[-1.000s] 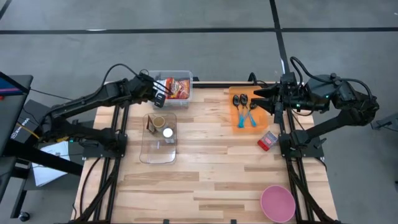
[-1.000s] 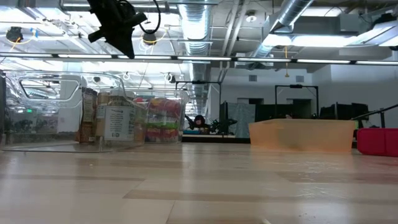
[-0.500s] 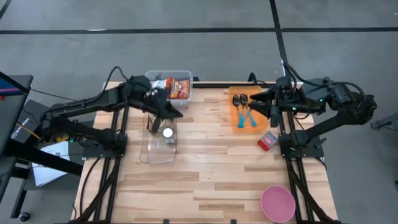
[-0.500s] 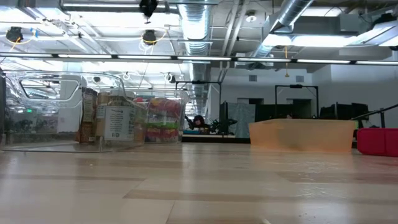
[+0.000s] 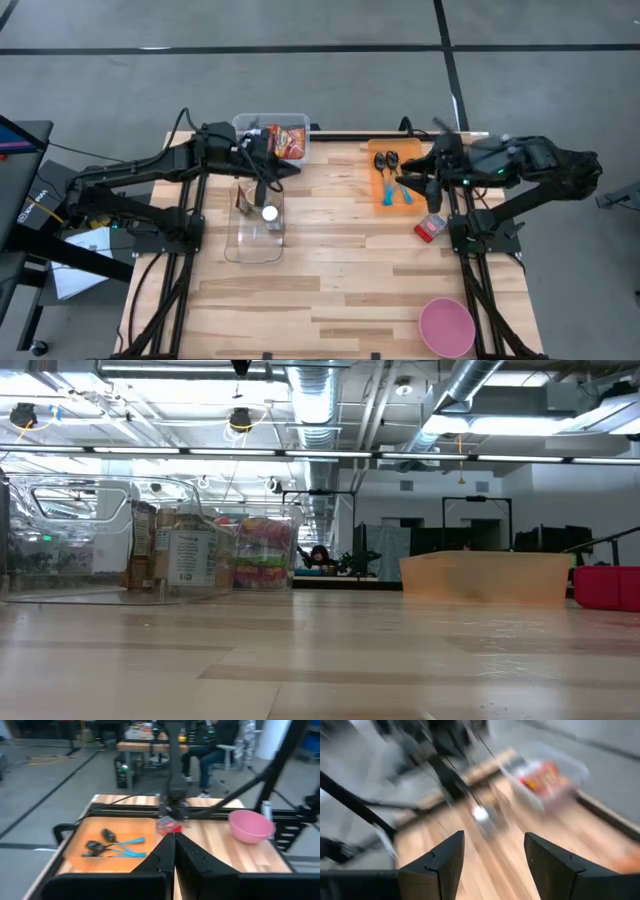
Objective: Pick & Place Food Item
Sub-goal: Put the red seasoning can into the transparent bin
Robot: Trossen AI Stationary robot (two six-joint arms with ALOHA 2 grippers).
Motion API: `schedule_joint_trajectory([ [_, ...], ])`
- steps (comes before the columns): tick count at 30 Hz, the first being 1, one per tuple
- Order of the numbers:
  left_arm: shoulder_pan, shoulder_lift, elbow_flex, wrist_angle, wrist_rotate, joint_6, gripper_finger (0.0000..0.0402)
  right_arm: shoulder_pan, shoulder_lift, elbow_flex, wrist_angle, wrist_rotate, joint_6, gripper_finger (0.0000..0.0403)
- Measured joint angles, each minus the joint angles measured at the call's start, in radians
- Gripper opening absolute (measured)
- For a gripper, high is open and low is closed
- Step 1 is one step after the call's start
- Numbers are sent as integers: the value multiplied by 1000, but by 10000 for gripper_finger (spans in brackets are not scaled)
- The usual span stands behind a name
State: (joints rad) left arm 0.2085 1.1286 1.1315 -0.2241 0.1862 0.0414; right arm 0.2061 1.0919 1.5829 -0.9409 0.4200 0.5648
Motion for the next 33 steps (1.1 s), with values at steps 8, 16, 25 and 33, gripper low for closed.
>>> schedule_joint_trajectory([
  [8, 0, 0, 0, -1, -131, -1, 0, -18, 81, -11, -649, -60, 401, 170],
  [16, 0, 0, 0, -26, -135, -24, 0, 95, 17, -266, -585, -182, 547, 111],
  [25, 0, 0, 0, -30, -135, -24, 0, 146, 2, -584, -559, -257, 768, 34],
  [33, 0, 0, 0, -29, -135, -45, 0, 145, 1, -789, -395, -352, 790, 2],
])
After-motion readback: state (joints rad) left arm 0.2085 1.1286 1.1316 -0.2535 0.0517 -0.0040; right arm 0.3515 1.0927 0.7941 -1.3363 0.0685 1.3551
